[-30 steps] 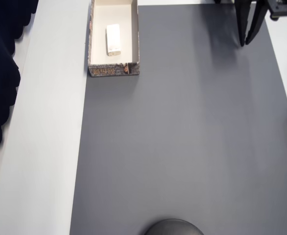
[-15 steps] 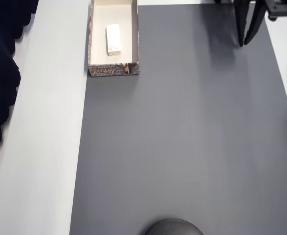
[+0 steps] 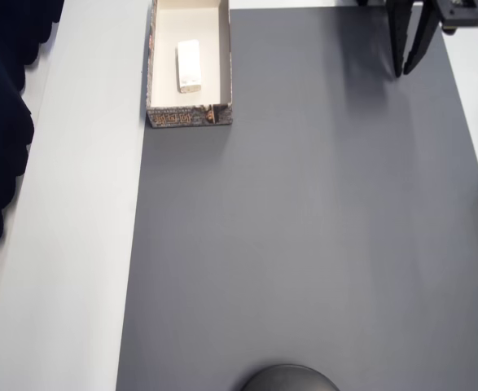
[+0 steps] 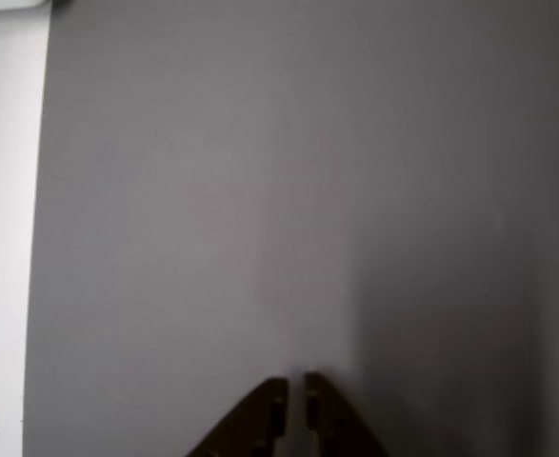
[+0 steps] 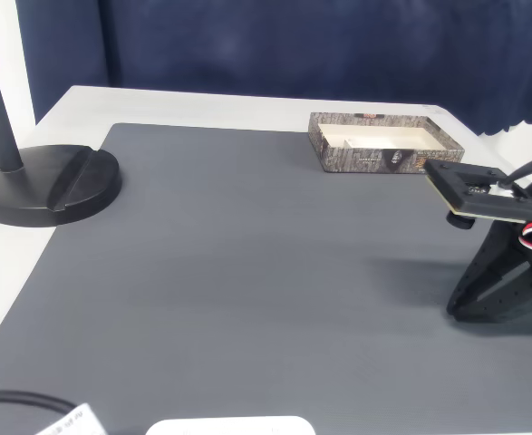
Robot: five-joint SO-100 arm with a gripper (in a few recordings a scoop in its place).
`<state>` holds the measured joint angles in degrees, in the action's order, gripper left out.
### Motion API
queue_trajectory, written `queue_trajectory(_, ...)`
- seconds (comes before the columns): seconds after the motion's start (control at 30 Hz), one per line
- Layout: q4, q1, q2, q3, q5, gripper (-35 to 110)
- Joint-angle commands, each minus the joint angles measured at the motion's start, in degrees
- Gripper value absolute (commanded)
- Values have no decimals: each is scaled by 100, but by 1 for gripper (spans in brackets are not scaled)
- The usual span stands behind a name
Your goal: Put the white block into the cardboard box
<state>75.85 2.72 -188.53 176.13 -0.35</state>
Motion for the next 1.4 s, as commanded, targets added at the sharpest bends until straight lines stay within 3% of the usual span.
queue_trajectory(0.0, 35, 114, -202, 105, -79, -2)
queue_trajectory(1.37, 35, 167, -202, 105, -97, -2)
